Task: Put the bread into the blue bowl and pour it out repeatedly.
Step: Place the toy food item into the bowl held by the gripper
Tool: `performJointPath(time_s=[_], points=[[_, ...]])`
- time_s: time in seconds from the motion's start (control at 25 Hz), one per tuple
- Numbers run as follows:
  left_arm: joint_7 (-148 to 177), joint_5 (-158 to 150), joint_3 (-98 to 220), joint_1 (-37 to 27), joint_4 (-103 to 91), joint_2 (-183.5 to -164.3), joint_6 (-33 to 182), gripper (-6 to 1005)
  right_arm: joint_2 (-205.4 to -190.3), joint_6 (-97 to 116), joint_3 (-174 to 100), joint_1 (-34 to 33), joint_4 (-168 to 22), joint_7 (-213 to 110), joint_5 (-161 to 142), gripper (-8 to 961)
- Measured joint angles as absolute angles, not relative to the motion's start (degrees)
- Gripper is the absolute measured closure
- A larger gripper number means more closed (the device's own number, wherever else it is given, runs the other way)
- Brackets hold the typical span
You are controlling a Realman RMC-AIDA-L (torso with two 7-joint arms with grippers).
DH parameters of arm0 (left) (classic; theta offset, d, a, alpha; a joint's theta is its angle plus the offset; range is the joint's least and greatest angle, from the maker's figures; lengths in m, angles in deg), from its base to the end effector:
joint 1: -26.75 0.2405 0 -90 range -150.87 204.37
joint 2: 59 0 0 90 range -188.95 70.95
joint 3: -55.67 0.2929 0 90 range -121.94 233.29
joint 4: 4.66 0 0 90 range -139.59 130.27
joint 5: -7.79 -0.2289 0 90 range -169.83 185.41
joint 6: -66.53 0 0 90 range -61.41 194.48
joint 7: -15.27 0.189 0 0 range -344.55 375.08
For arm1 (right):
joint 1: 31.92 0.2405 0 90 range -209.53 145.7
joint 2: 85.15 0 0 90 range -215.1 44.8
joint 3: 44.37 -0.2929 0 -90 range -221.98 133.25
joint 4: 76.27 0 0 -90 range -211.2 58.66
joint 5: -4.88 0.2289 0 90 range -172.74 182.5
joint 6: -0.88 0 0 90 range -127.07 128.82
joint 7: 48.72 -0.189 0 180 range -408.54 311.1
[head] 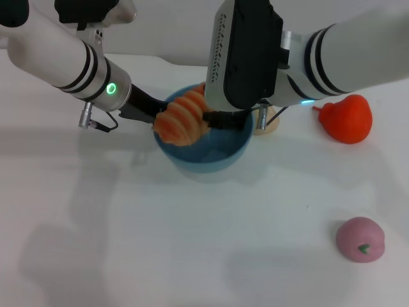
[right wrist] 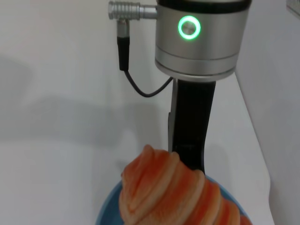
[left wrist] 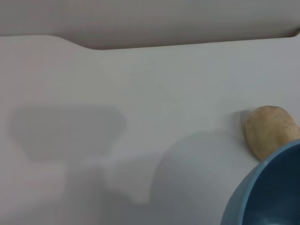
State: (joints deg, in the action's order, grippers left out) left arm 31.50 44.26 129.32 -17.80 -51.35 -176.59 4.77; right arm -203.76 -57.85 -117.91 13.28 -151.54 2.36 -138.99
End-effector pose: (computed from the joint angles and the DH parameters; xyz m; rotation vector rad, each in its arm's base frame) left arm -0.2524 0.4758 -0.0907 -2.1918 -1.4560 0.1268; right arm 0.0793 0.4268 -0.1506 -2.6902 -0.3177 -0.3268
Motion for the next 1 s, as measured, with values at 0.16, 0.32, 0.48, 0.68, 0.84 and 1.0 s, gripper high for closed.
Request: performJointPath(time_s=[0.16, 0.32, 0.48, 0.68, 0.84, 1.0], points=[[31.47, 44.25, 129.33, -18.01, -51.41, -176.64, 4.67, 999, -203.70, -58.34, -117.06, 12.17, -152.84, 1.35, -139.45, 473], [31.47, 44.25, 129.32, -18.22, -51.43, -176.65, 4.65, 999, -203.79, -58.24, -115.49, 10.57, -154.24, 1.33, -138.52, 473], [31.59, 44.35, 129.32, -18.23, -51.43, -176.67, 4.54, 1000, -203.82, -57.57, -114.70, 9.43, -154.48, 1.01, -138.51, 474], [31.65, 44.27, 129.32, -18.16, -51.76, -176.68, 4.10, 1000, -203.84, -56.65, -115.15, 6.62, -156.56, 1.04, -138.49, 474], [31.66, 44.25, 129.32, -17.94, -51.84, -176.69, 4.08, 1000, -203.80, -56.77, -115.15, 5.41, -156.97, 0.65, -138.30, 474], [31.62, 44.47, 129.32, -17.72, -52.08, -176.69, 4.27, 999, -203.96, -52.46, -115.32, 1.38, -158.96, 0.18, -137.20, 474]])
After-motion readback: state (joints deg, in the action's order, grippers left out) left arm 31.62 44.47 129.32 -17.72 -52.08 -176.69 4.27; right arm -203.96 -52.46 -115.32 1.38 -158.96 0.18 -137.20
